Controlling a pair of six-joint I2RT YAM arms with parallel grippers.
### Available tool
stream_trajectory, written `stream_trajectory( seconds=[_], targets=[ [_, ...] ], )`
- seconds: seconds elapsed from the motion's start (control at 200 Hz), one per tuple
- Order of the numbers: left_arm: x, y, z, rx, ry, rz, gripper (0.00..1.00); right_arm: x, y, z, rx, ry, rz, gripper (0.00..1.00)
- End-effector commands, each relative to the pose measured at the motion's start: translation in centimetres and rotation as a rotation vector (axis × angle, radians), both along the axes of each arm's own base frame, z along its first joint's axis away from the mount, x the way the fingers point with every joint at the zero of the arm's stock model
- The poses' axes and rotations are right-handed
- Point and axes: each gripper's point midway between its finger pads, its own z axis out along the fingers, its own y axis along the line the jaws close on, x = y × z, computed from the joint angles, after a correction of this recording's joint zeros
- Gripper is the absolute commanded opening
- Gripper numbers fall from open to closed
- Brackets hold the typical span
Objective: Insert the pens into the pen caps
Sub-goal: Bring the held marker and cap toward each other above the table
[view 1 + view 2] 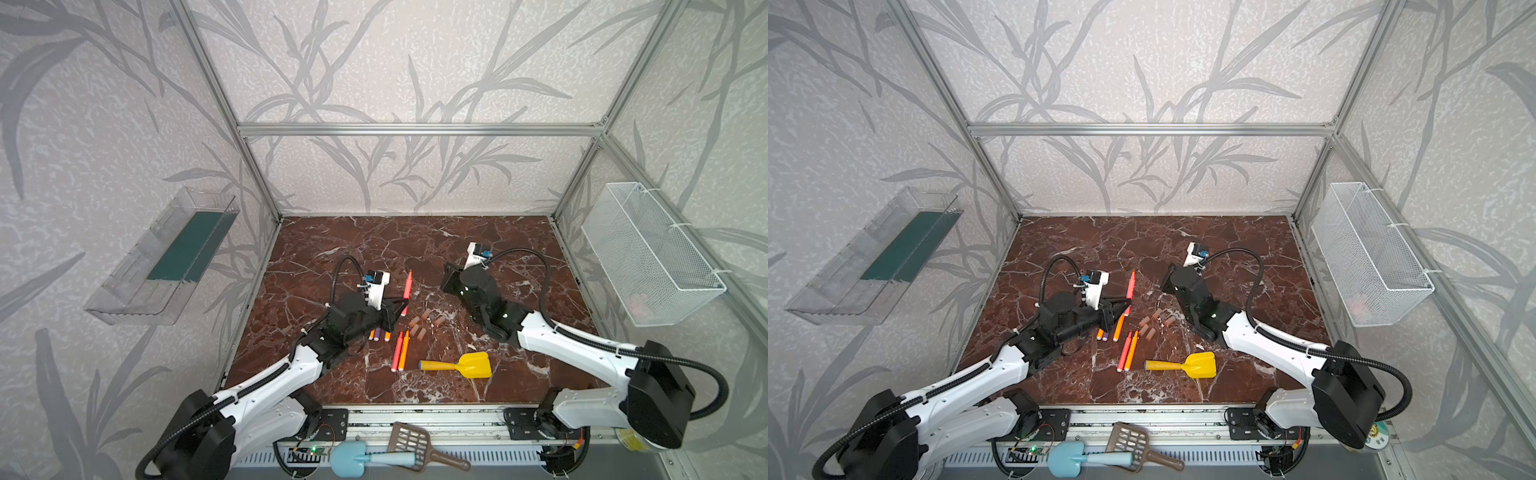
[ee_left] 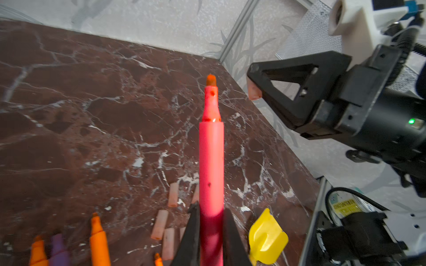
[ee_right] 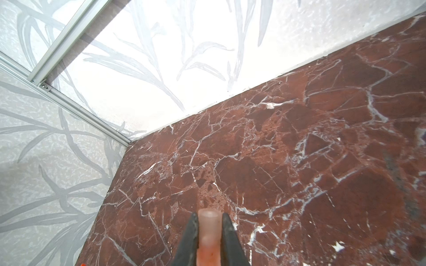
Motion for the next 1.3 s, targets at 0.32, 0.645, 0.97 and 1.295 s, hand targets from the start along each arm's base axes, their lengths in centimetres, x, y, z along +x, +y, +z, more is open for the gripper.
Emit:
stream_trajectory(
  seconds=[0.32,0.645,0.97,1.295],
  targets=[
    [-2.3,-7.0,-1.1,-0.102,0.033,-0.108,0.00,-2.5,-5.2,0.3,0.106,-0.056,0.039,0.11],
    [-1.6,-8.6,-2.2,-0.092,0.051,-0.094,0.00,-2.7,-3.6,-0.5,0.207,-0.035,0.147,0.09],
    [-1.4,-9.5,-2.7,-0.092,0.068,-0.111,0.00,-3.0,-2.2,-0.3,0.256,-0.049,0.222,0.08],
    [-1.7,-9.6,-2.5,-0.098,0.066,-0.129,0.00,-2.3,-0.7,-0.7,0.264,-0.041,0.265,0.06]
  ],
)
